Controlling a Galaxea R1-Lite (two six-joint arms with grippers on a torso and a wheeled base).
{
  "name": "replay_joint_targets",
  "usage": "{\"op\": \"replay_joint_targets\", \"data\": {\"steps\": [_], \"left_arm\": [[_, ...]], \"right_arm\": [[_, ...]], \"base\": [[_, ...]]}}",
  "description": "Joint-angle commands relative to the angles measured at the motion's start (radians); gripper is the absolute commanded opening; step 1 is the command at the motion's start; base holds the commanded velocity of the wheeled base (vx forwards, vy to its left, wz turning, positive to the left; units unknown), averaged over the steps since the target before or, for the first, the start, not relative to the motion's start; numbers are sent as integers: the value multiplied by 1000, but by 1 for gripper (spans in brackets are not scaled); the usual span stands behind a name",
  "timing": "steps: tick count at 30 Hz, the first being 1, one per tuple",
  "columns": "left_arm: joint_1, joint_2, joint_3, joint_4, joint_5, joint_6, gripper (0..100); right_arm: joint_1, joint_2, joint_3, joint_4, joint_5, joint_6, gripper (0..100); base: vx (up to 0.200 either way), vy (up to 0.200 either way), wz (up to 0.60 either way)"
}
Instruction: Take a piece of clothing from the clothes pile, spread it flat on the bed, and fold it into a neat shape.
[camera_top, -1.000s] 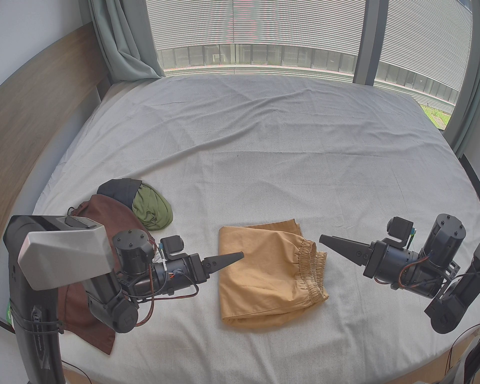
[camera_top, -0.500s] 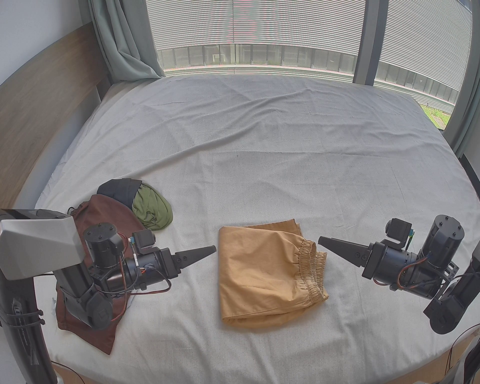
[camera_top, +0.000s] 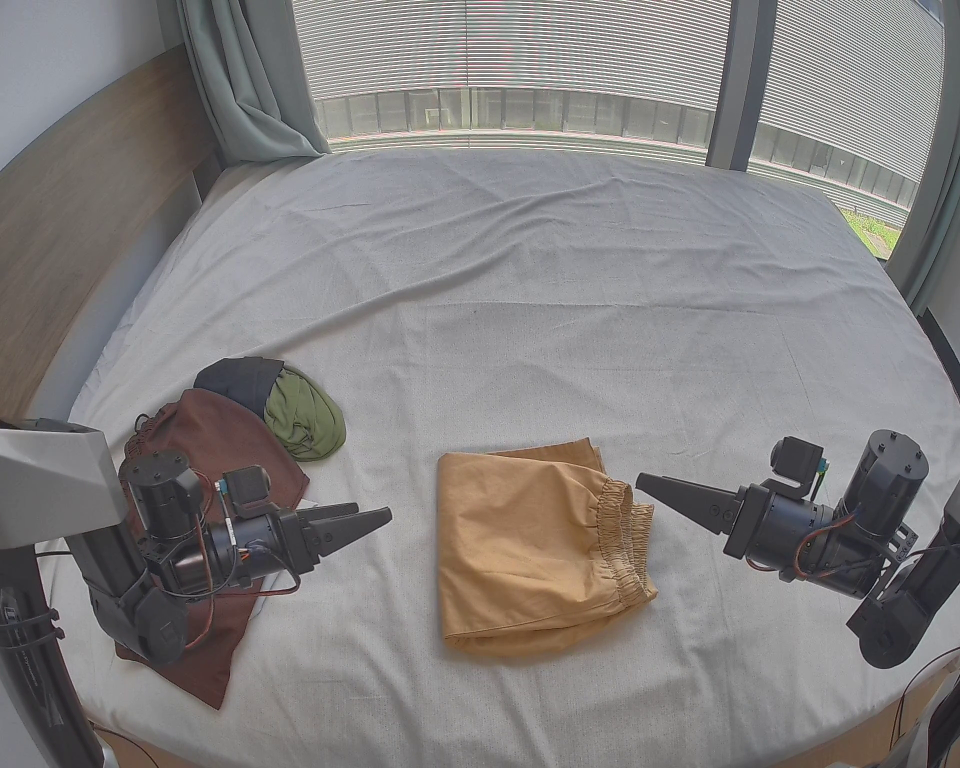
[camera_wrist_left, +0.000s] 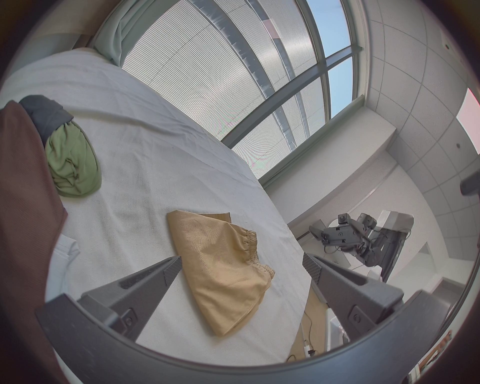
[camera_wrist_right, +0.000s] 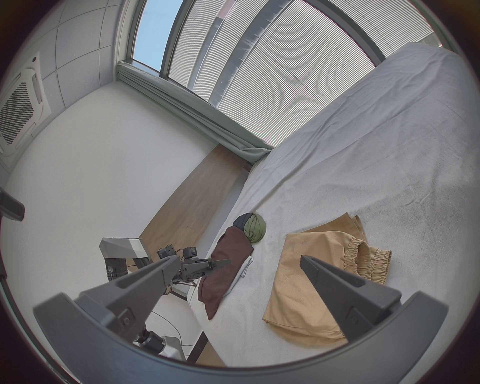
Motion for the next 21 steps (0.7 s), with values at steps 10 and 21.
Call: {"op": "replay_joint_targets", "data": {"steps": [10,21], "left_arm": [[131,-67,135,-2,-110,198,100],[194,-50,144,-2,-230,406,100]], "right_arm": [[2,6,2,0,0,0,100],[-1,31,3,-2,-1,-2,100]], "base": [[0,0,0],[0,0,0]]}}
